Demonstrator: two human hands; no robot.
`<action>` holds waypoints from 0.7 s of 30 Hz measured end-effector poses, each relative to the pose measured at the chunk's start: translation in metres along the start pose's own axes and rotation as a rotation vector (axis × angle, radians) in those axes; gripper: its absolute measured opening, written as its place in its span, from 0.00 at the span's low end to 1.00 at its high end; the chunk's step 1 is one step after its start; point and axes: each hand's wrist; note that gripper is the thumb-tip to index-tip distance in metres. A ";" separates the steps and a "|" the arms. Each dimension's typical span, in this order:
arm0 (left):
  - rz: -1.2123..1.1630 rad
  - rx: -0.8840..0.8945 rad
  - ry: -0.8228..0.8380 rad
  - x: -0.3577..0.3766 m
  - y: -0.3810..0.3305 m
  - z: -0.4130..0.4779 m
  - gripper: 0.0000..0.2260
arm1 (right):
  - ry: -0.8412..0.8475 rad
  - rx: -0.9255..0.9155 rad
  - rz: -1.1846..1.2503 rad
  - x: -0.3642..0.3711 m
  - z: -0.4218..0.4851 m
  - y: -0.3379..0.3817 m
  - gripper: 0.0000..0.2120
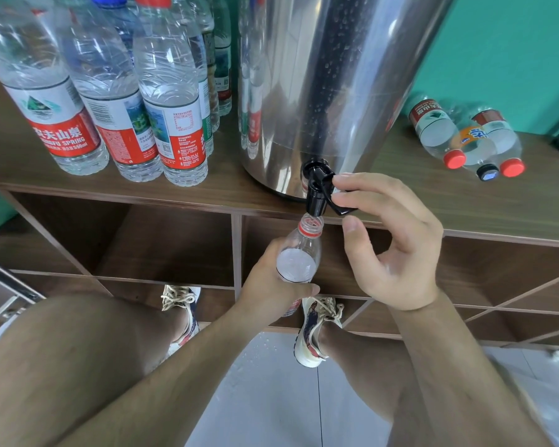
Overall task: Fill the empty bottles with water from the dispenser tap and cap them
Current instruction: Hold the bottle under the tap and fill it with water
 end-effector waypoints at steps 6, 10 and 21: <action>-0.012 -0.001 -0.003 0.000 -0.001 0.000 0.38 | -0.001 -0.009 -0.005 0.000 0.001 0.001 0.09; -0.008 0.004 0.000 0.000 0.000 0.000 0.38 | 0.000 -0.022 -0.027 -0.001 0.002 0.000 0.09; -0.004 0.007 0.004 0.001 -0.002 0.000 0.38 | -0.004 -0.022 -0.043 -0.002 0.002 -0.001 0.09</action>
Point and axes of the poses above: each hand's wrist, its own z-axis towards the middle knuckle, its own x-axis out of the palm, y = z × x, and after that the axes turned 5 degrees about x, right-handed
